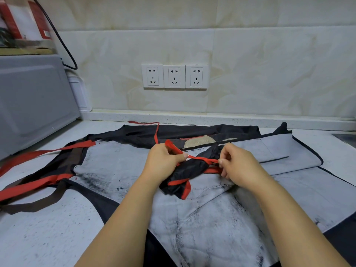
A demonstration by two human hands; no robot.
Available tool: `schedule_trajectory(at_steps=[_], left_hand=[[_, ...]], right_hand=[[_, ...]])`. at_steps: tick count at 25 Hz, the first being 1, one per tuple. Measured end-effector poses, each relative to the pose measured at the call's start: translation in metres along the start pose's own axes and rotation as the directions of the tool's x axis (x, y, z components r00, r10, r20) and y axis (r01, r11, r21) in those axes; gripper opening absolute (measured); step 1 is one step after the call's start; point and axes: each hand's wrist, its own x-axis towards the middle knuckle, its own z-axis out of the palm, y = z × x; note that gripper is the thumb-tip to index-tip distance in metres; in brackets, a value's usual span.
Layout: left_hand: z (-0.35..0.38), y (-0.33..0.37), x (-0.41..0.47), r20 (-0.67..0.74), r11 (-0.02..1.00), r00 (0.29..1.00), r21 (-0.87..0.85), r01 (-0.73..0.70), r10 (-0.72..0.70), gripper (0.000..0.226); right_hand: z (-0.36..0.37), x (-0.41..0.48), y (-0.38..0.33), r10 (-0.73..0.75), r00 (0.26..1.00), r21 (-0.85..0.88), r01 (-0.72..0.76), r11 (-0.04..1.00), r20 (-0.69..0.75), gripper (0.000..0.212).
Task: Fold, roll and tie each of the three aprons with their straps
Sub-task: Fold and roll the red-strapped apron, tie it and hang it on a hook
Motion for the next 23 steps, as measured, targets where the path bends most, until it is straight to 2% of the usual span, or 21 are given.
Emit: schedule_trajectory(at_steps=[2, 5, 8, 11, 13, 15, 18, 20, 23], left_hand=[[0.0, 0.002, -0.002, 0.082, 0.992, 0.996, -0.127, -0.014, 0.024, 0.01], [0.008, 0.005, -0.006, 0.316, 0.95, 0.945, -0.31, 0.019, 0.084, 0.016], [0.018, 0.0, -0.004, 0.349, 0.975, 0.932, -0.221, -0.021, 0.1, 0.009], [0.021, 0.002, -0.007, 0.337, 0.98, 0.93, -0.182, -0.086, 0.144, 0.009], [0.017, 0.003, -0.008, 0.43, 0.974, 0.886, -0.208, -0.093, 0.177, 0.014], [0.015, 0.002, -0.009, 0.505, 0.978, 0.846, -0.189, -0.084, 0.17, 0.017], [0.02, 0.001, -0.008, 0.404, 0.985, 0.898, -0.093, -0.148, 0.173, 0.006], [0.022, 0.002, -0.008, 0.367, 0.984, 0.913, -0.092, -0.155, 0.178, 0.006], [0.021, 0.002, -0.008, 0.382, 0.99, 0.914, -0.1, -0.103, 0.133, 0.015]], right_hand=[[0.0, 0.0, 0.0, 0.01, 0.999, 0.052, -0.011, 0.999, 0.031, 0.009], [0.0, -0.002, -0.007, 0.0, 0.999, 0.272, -0.012, 0.962, 0.044, 0.009], [0.005, -0.007, -0.017, -0.082, 0.992, 0.451, 0.031, 0.892, 0.095, 0.016], [0.009, -0.008, -0.018, -0.122, 0.987, 0.531, 0.048, 0.846, 0.104, 0.019], [0.01, -0.008, -0.016, -0.098, 0.991, 0.578, 0.029, 0.815, 0.089, 0.021], [0.012, -0.007, -0.016, -0.085, 0.993, 0.588, 0.023, 0.809, 0.078, 0.022], [0.01, -0.008, -0.018, -0.098, 0.995, 0.538, 0.071, 0.84, 0.021, 0.016], [0.004, -0.007, -0.02, -0.084, 0.996, 0.507, 0.094, 0.857, -0.041, 0.022], [0.0, -0.009, -0.019, -0.08, 0.996, 0.33, 0.062, 0.942, 0.044, 0.033]])
